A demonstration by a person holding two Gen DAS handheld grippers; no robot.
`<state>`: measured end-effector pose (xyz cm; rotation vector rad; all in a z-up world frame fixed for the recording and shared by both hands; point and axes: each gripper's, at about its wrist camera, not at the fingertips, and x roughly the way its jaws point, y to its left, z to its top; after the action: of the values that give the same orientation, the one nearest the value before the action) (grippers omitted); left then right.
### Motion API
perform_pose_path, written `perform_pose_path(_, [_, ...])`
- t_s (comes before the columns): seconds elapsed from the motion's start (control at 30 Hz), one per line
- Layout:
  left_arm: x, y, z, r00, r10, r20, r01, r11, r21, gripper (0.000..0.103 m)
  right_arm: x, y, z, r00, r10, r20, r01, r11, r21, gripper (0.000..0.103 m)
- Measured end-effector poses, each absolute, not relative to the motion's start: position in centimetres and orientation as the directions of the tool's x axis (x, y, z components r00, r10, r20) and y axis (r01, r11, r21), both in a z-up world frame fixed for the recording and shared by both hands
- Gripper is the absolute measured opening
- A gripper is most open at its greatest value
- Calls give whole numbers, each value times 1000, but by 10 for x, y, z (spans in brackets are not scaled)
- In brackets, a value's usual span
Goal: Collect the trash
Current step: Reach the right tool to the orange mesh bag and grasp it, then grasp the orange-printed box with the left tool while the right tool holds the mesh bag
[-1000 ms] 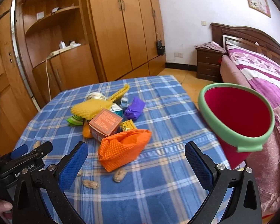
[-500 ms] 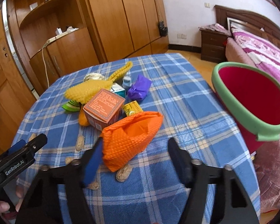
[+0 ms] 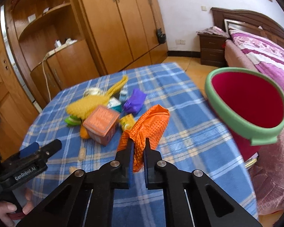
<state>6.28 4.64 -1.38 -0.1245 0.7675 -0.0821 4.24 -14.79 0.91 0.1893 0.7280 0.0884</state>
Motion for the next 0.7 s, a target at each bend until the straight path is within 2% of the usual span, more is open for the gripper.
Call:
perform_pose_path(0.3, [90, 5, -12, 672, -240, -701, 207, 969, -133, 92, 40, -168, 29, 775, 49, -630, 80, 981, 175, 8])
perform_pose_path(0.57, [103, -33, -19, 664, -208, -718, 252, 966, -47, 87, 38, -185, 35, 783, 28, -621, 101, 980, 171, 8])
perform_pose_path(0.6, [104, -36, -21, 664, -199, -721, 254, 967, -32, 85, 38, -187, 35, 785, 30, -619, 101, 979, 175, 8])
perform_pose_path(0.7, [110, -43, -29, 661, -148, -736, 237, 971, 18, 72, 36, -193, 34, 784, 43, -619, 96, 977, 188, 8])
